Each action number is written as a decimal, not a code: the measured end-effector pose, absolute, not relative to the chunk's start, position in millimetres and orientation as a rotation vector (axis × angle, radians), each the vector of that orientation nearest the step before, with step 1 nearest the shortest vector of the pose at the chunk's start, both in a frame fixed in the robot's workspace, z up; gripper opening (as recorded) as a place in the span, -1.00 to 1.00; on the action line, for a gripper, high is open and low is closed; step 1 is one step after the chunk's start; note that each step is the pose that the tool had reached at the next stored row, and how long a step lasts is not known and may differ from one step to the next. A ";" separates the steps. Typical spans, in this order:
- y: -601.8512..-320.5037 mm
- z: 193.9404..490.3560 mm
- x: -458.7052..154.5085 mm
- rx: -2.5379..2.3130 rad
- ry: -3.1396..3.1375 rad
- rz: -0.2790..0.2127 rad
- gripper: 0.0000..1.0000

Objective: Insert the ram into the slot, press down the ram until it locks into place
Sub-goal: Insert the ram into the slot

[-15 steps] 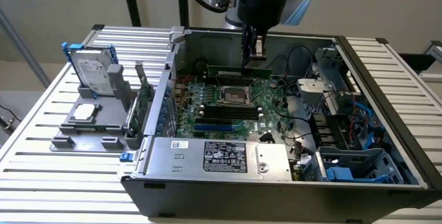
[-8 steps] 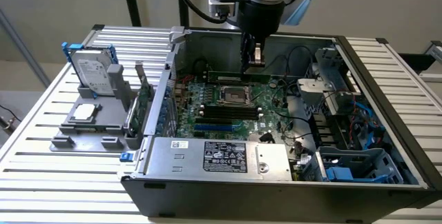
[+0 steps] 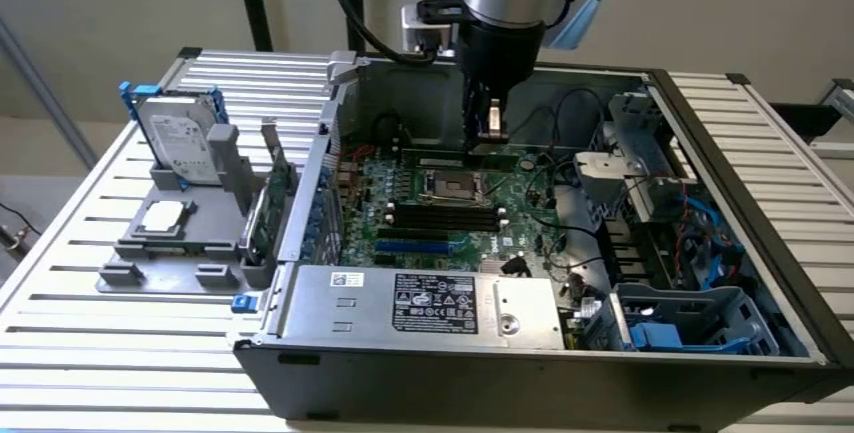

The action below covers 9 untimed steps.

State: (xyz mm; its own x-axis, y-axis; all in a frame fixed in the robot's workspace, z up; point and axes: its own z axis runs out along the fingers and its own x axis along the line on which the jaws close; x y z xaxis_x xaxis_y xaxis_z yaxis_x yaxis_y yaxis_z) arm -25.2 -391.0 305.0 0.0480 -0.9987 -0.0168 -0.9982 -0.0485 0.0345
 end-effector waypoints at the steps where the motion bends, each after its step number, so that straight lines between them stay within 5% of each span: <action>1: -391.0 303.2 -25.3 2.264 -2.157 -0.056 -0.73; 9: -391.0 288.6 -27.0 2.264 -2.157 -0.056 -0.73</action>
